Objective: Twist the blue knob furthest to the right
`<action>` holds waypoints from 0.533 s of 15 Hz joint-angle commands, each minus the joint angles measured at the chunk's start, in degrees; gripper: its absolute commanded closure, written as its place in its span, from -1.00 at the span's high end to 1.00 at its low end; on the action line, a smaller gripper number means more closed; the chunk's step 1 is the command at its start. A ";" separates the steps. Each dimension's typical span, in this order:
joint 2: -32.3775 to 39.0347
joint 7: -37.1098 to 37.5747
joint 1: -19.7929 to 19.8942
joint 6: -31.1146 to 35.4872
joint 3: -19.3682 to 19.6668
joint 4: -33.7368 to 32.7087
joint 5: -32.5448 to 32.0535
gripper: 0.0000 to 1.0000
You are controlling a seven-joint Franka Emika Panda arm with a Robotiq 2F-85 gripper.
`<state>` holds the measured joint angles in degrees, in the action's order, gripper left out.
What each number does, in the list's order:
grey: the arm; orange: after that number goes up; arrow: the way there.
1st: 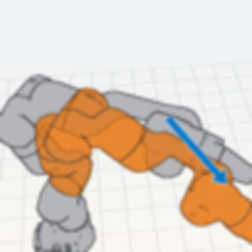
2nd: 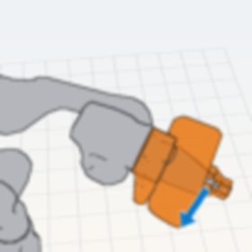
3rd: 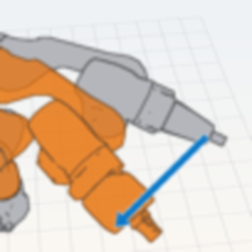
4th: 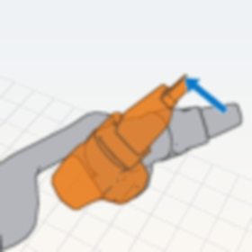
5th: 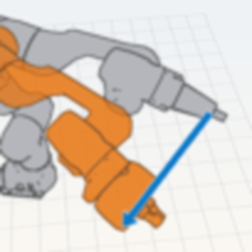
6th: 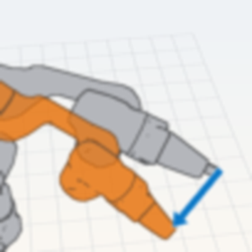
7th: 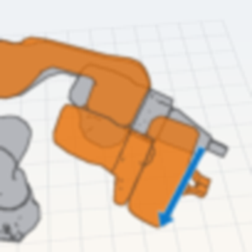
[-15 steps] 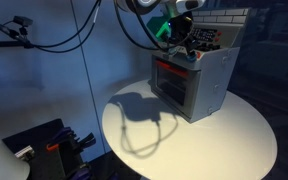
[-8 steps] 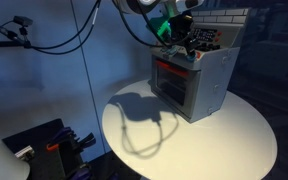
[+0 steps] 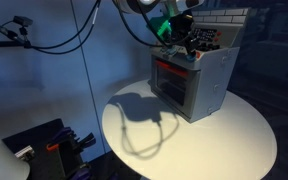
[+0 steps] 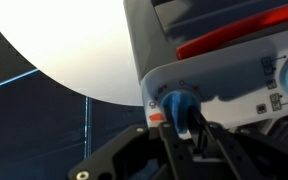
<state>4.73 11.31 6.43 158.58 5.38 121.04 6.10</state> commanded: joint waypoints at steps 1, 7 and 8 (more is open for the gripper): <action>-1.75 0.62 0.33 -0.07 1.49 0.64 -1.41 0.10; -2.87 0.57 0.59 -1.08 2.61 0.98 -1.90 0.79; -3.10 0.40 0.63 -1.61 2.72 1.05 -1.84 0.86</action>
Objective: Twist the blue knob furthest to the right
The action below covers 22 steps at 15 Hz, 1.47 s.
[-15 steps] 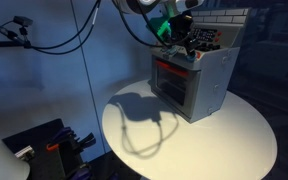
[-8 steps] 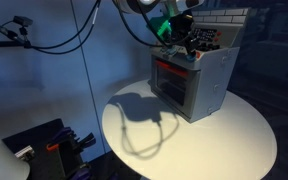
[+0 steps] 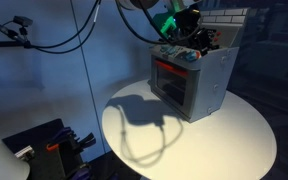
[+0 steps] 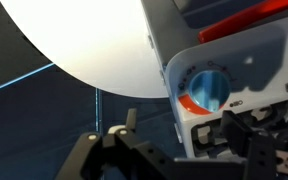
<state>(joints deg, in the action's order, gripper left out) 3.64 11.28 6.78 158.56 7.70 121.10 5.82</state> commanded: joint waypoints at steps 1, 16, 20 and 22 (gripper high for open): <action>-2.27 0.32 0.30 -2.12 0.49 1.09 -1.57 0.93; -8.68 1.46 1.00 -24.02 0.28 1.29 -3.93 1.00; -10.87 2.47 1.06 -29.87 -0.10 2.24 -7.17 1.00; -12.09 2.75 1.00 -33.02 -0.34 2.97 -8.14 1.00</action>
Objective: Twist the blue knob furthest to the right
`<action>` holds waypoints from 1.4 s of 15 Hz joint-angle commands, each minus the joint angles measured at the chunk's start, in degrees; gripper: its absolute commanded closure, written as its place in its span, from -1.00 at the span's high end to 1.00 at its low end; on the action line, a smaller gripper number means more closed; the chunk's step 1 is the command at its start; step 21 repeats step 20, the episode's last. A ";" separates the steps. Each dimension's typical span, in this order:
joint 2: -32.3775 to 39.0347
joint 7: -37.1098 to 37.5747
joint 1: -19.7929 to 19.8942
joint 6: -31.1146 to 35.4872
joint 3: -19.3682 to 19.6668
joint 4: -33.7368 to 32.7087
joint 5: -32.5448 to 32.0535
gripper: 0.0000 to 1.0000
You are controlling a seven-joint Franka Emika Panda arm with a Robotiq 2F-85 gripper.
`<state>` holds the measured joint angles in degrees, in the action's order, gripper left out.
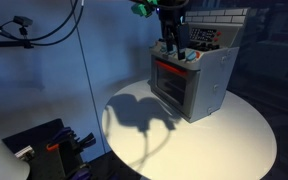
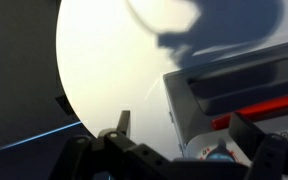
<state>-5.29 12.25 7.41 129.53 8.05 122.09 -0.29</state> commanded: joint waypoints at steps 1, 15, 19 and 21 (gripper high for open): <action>-3.74 1.83 0.35 -5.33 -0.82 2.39 -2.27 1.00; -11.79 0.19 0.40 -20.90 -2.10 7.39 -1.18 1.00; -10.66 -0.02 0.32 -19.93 -2.04 6.94 -0.74 1.00; -10.66 -0.02 0.32 -19.93 -2.04 6.96 -0.74 1.00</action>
